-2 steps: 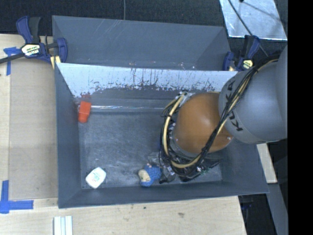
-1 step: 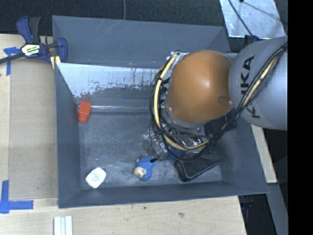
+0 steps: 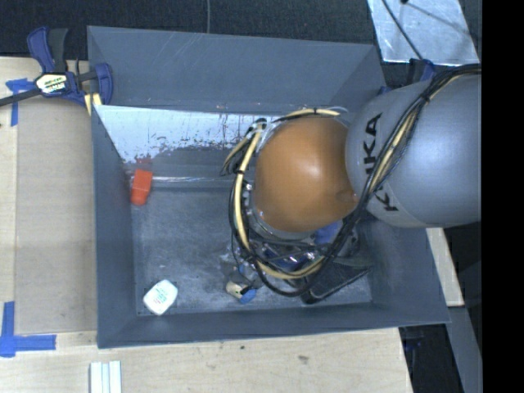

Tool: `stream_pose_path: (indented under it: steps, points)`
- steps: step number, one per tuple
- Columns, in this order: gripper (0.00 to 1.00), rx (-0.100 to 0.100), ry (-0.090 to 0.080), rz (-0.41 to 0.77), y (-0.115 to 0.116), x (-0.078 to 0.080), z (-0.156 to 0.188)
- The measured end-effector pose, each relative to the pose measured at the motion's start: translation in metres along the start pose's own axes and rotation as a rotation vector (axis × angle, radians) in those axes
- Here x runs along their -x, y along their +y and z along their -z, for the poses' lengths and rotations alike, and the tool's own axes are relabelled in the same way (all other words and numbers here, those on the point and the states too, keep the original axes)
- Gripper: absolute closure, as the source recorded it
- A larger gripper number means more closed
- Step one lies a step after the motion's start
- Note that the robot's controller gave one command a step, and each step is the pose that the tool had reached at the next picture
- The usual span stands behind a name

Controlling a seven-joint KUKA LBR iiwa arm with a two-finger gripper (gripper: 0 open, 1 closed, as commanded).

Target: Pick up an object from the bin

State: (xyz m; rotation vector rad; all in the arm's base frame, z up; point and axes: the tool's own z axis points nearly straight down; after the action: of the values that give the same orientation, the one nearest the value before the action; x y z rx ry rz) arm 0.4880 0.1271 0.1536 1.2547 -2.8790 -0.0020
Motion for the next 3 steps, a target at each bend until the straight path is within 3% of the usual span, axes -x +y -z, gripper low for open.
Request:
stream_pose_path:
  steps: [1,2,3]
  points:
    - [1.00,-0.003,-0.005,0.356,0.003,0.019,-0.007]
    - [1.00,0.000,-0.002,0.381,0.023,0.022,-0.016]
    - [1.00,-0.003,-0.009,0.251,0.034,0.078,0.000]
